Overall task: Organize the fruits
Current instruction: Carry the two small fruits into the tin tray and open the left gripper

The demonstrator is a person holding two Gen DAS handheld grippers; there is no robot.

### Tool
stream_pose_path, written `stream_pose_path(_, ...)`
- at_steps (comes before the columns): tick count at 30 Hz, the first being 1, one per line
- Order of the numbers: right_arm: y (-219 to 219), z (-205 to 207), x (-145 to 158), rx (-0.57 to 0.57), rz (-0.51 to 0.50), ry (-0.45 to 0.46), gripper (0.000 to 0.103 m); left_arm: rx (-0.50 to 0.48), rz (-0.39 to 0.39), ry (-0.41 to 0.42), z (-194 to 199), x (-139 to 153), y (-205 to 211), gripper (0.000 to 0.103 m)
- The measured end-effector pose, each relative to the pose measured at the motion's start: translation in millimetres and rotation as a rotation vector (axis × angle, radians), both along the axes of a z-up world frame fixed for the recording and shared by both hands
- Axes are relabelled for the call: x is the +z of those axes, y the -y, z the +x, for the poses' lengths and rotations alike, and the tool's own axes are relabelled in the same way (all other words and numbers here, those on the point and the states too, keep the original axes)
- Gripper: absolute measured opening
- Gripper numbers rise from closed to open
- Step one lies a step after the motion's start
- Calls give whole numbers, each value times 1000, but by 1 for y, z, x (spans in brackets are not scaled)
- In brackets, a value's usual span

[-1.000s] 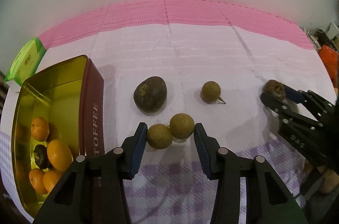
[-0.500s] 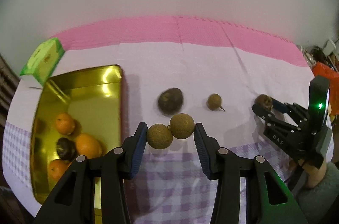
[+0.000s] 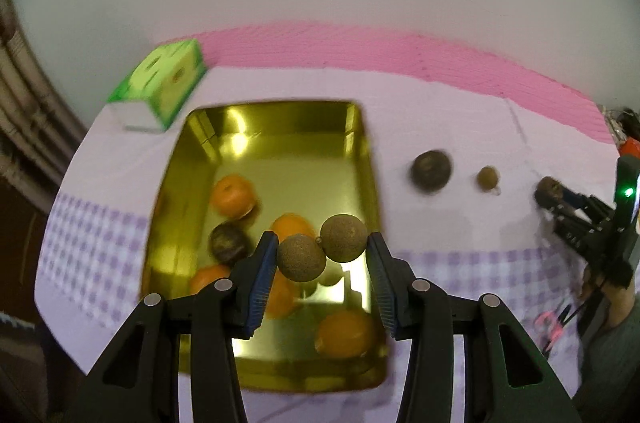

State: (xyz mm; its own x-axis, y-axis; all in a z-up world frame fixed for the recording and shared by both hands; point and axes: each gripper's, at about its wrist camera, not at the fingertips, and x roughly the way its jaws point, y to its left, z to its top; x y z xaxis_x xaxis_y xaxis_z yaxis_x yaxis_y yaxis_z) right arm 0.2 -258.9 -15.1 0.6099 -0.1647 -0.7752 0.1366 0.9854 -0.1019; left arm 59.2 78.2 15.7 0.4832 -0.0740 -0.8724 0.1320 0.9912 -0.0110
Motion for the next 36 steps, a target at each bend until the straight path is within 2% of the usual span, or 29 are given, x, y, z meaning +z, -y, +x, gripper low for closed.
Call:
stream_pose_path(6,0,0,0,0,0,0,43,62,23,-76,-14,-17,-31,46)
stream_pose_path(15,0,0,0,0,-1,0,43,95,33,-133,-18,-38,-43,46)
stream_pose_path(25,-1,1,0,0,-1,-1,43,94,52,-154,-13,-50,-47,46)
stream_pose_path(36,-1,1,0,0,-2,-1,43,84,56,-147,-12,-48,-47,46)
